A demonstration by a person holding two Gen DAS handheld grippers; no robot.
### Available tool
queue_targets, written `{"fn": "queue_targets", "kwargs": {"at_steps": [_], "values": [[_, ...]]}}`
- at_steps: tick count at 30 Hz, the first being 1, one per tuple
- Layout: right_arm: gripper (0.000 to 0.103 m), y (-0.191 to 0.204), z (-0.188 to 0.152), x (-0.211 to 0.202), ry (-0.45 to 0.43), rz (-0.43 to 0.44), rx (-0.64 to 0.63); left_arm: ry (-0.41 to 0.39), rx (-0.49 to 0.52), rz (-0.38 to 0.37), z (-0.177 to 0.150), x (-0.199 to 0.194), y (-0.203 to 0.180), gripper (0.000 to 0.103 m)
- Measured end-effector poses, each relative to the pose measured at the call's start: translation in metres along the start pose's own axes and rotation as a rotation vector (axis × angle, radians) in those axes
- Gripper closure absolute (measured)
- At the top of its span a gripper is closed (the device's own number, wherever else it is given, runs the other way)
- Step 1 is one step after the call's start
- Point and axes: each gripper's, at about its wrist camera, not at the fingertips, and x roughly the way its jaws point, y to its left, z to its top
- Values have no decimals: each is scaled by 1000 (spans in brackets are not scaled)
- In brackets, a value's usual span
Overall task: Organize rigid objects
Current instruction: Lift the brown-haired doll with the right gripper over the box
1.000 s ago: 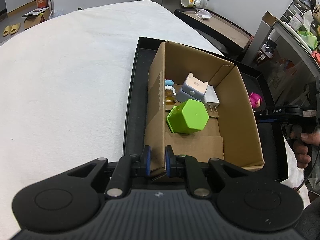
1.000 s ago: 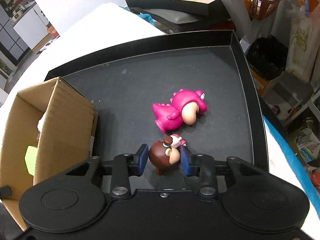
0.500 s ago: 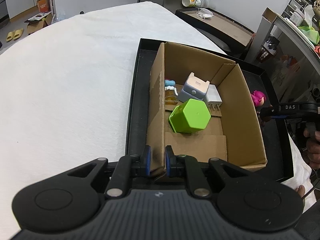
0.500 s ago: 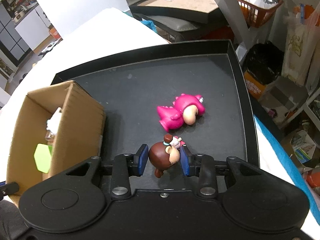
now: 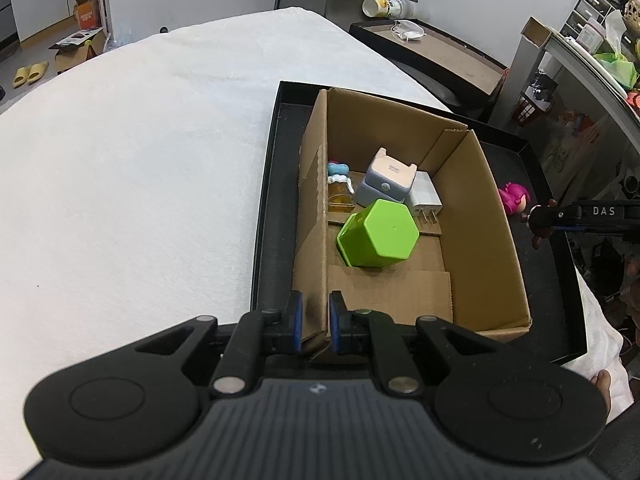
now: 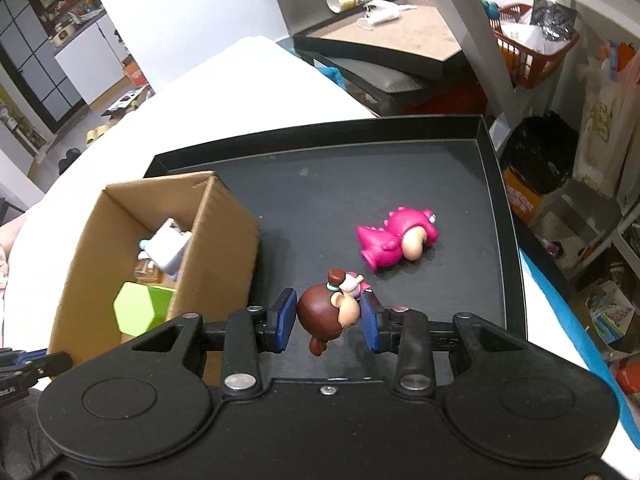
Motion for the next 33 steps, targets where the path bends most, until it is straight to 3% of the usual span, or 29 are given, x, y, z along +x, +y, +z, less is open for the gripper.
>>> {"fn": "queue_targets", "kwargs": {"at_steps": [14, 33], "values": [[68, 23, 4, -30, -77, 45, -39, 0, 7, -8, 1, 0, -1, 91], [68, 76, 19, -37, -118, 94, -117, 0, -8, -37, 1, 2, 5, 91]]}}
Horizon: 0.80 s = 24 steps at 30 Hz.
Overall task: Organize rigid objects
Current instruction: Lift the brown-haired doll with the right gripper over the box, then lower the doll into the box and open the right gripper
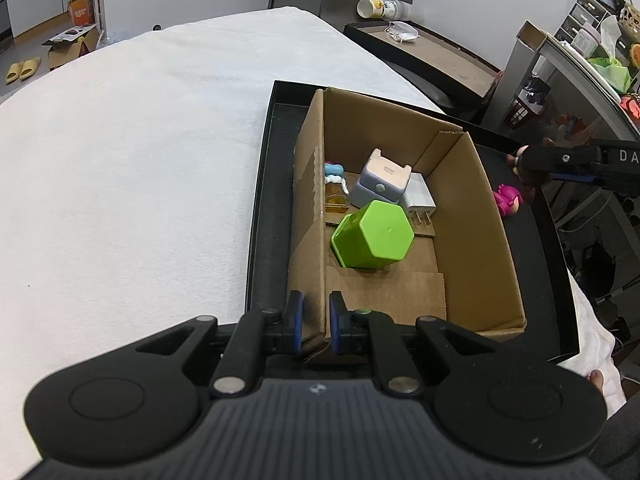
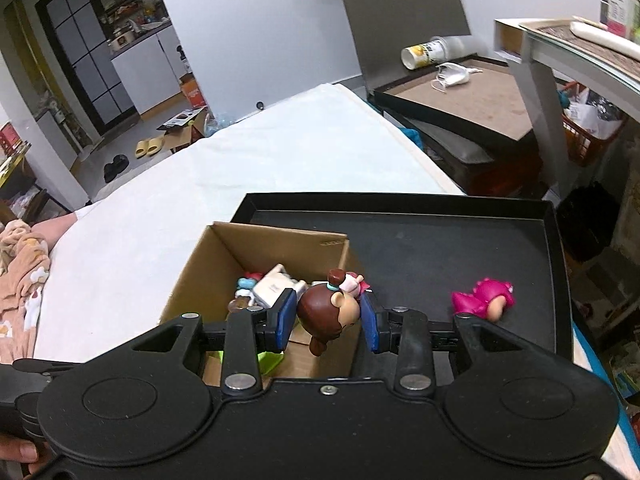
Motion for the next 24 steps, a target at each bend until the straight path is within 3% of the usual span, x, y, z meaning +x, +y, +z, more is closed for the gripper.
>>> {"fn": "queue_targets", "kwargs": {"at_steps": [16, 24], "values": [[68, 42, -2, 14, 21, 28, -93, 0, -3, -11, 0, 0, 1, 91], [66, 51, -8, 24, 4, -16, -149, 2, 1, -6, 0, 0, -1, 91]]}}
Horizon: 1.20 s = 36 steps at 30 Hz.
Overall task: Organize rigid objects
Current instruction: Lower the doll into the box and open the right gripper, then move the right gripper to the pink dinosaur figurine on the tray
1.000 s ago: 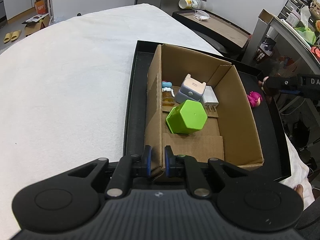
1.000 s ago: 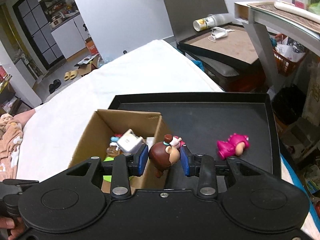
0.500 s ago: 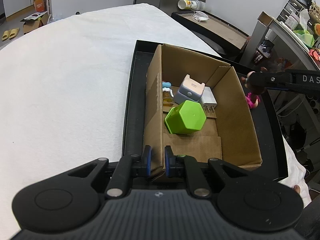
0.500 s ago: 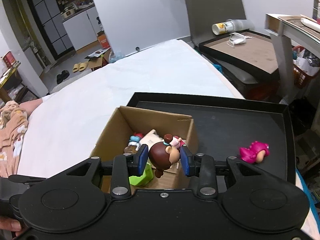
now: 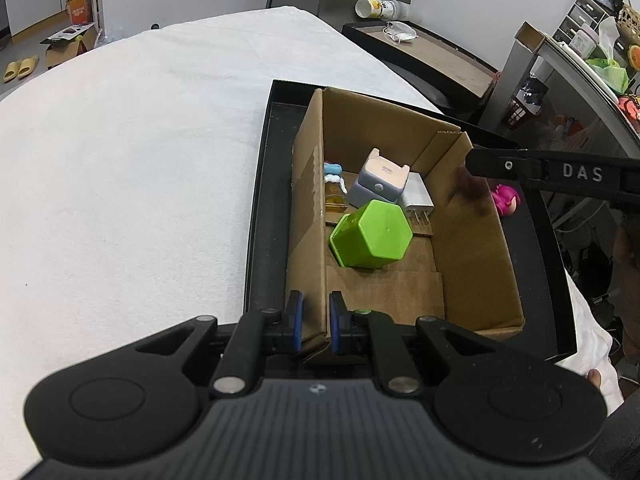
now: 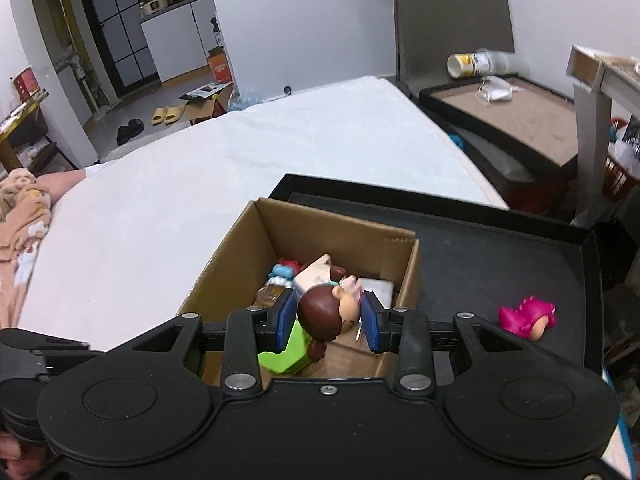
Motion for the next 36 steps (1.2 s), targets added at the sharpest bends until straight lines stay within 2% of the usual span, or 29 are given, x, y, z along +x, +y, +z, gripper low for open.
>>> {"fn": "queue_targets", "kwargs": {"at_steps": [7, 21, 25, 36], "values": [[64, -7, 1, -10, -11, -9, -9, 5, 2, 6, 1, 2, -1, 90], [60, -47, -4, -24, 42, -39, 16, 6, 7, 11, 1, 2, -3, 90], [53, -58, -5, -27, 48, -40, 31, 6, 7, 11, 1, 2, -3, 90], [46, -97, -12, -19, 116, -61, 88, 5, 8, 11, 1, 2, -3, 90]]}}
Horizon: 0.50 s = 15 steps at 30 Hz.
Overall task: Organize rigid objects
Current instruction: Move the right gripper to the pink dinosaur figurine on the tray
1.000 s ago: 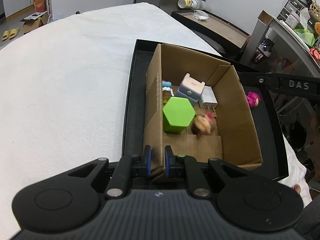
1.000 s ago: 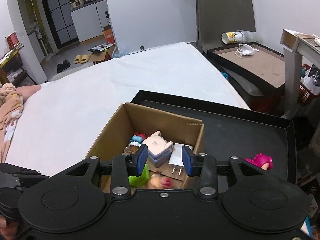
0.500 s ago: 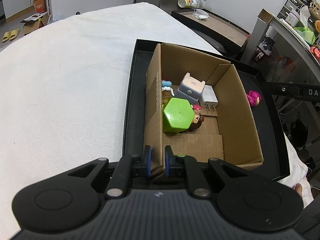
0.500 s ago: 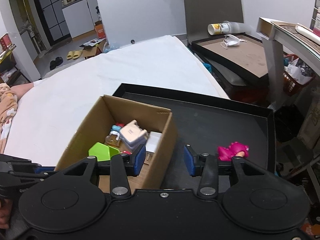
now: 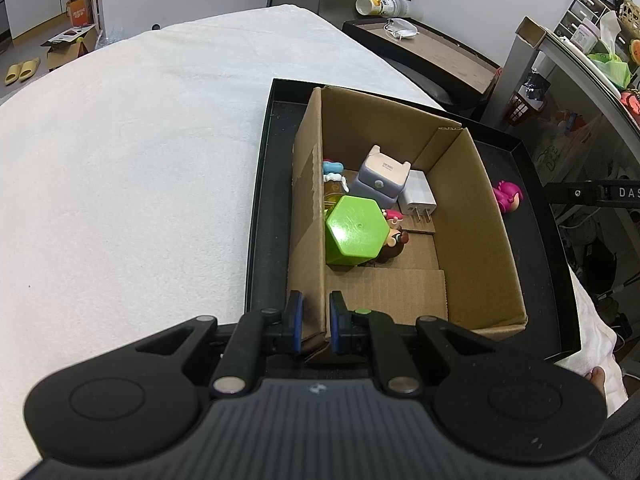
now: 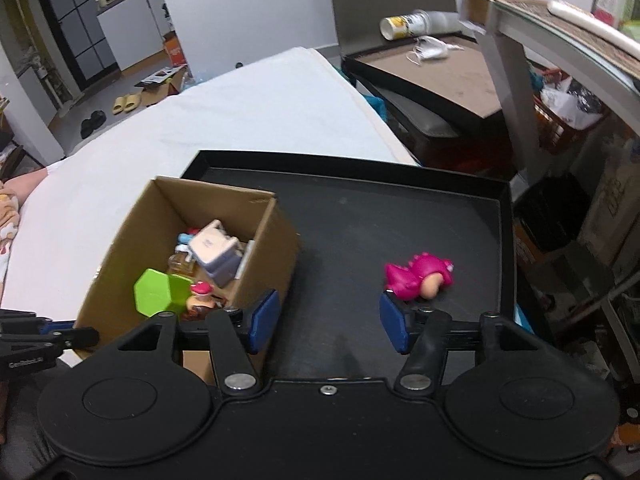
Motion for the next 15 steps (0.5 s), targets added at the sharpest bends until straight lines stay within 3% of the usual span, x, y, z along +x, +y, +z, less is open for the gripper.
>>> {"fn": "queue_targets", "kwargs": {"at_steps": [7, 12, 15], "values": [[37, -28, -3, 10, 7, 16, 71, -3, 4, 3, -1, 1, 0, 90], [36, -43, -5, 26, 19, 10, 121, -2, 6, 2, 0, 1, 0, 90], [29, -45, -5, 36, 20, -1, 117, 0, 4, 2, 0, 1, 0, 90]]}}
